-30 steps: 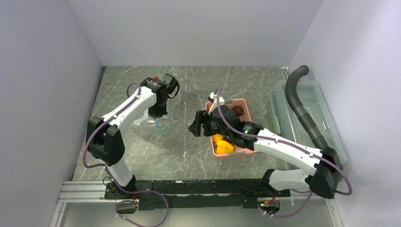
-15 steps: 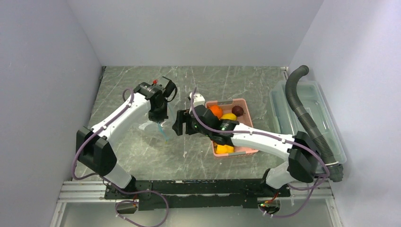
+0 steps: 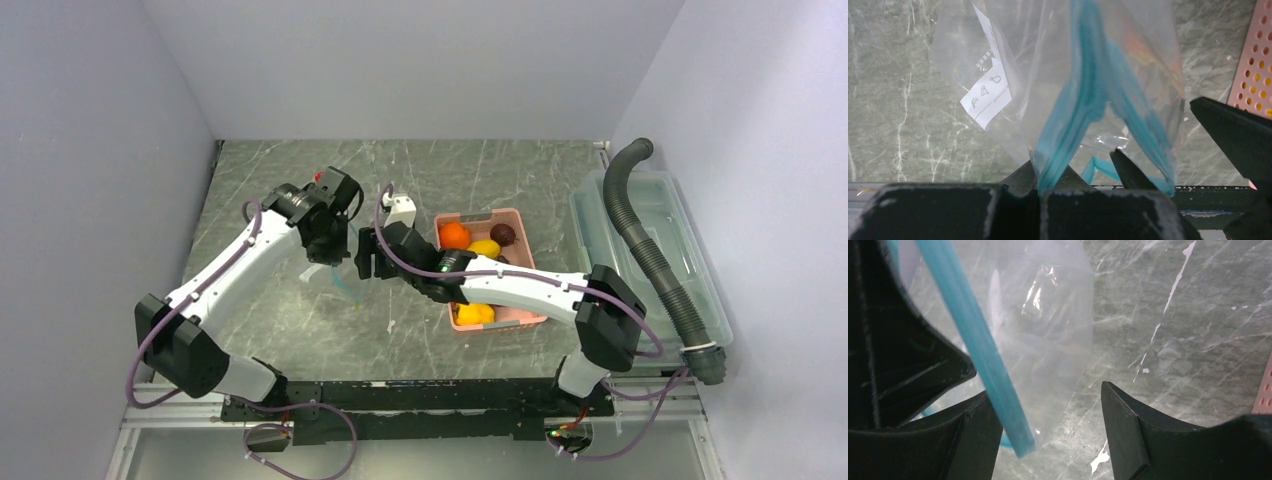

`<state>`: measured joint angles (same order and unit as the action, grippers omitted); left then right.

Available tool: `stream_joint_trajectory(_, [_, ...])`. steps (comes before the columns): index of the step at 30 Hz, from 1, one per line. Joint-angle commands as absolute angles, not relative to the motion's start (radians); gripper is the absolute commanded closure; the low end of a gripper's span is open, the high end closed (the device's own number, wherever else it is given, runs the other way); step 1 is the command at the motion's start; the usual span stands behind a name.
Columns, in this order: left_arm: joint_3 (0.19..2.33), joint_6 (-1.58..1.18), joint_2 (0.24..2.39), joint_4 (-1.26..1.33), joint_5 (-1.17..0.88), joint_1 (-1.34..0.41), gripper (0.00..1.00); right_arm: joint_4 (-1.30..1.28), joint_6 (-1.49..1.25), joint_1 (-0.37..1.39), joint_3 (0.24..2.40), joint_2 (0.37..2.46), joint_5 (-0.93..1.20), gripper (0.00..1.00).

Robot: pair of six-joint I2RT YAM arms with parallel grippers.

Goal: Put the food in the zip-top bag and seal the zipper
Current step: Adjust the zipper on the food storage bag.

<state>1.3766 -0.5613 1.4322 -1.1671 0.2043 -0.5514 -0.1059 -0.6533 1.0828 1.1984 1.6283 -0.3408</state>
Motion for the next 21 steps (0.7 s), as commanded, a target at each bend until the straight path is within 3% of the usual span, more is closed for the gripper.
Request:
stream_joint_trajectory(1, [1.359,-0.547,1.366,-1.177,0.167,-0.56,1.0,-0.097,-0.639,1.099,1.276,1.65,-0.438,0.31])
stream_joint_trajectory(7, [1.341,-0.54,1.334,-1.199,0.168,-0.561,1.0,-0.126,-0.632,1.115,1.319,1.667,-0.498,0.4])
stream_joint_trajectory(14, [1.34,-0.519,1.291,-1.214,0.18,-0.561,1.0,-0.153,-0.623,1.128,1.338,1.673,-0.545,0.6])
stream_joint_trajectory(19, [1.375,-0.481,1.258,-1.224,0.163,-0.561,1.0,-0.178,-0.617,1.133,1.35,1.666,-0.568,0.85])
stream_joint_trajectory(20, [1.386,-0.473,1.255,-1.23,0.163,-0.561,1.0,-0.182,-0.614,1.134,1.35,1.661,-0.574,0.99])
stream_joint_trajectory(21, [1.396,-0.466,1.25,-1.238,0.165,-0.561,1.0,-0.188,-0.613,1.134,1.35,1.654,-0.581,1.0])
